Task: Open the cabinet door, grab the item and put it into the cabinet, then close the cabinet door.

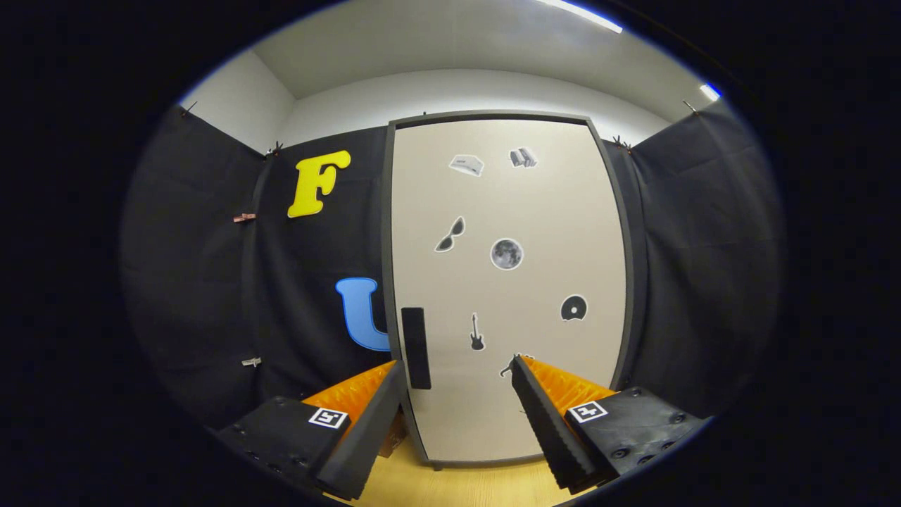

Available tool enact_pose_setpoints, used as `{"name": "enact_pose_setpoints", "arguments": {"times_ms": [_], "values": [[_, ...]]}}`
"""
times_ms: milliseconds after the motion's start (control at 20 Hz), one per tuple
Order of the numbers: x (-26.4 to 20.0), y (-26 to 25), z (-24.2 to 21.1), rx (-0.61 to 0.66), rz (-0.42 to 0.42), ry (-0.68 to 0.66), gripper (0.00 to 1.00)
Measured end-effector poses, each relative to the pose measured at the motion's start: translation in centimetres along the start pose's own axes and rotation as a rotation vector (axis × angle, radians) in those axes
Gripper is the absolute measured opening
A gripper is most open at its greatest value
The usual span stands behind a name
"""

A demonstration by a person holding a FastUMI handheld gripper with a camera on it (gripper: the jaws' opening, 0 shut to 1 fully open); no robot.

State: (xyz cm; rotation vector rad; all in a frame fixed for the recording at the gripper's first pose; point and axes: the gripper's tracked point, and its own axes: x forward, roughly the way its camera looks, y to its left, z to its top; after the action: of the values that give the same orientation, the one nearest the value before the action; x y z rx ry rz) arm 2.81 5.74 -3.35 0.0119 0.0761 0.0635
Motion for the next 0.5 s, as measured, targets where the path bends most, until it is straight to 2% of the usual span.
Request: {"name": "enact_pose_setpoints", "arguments": {"times_ms": [500], "values": [[6.4, 3.1, -3.8, -0.037, -0.018, 0.055, 0.98]]}}
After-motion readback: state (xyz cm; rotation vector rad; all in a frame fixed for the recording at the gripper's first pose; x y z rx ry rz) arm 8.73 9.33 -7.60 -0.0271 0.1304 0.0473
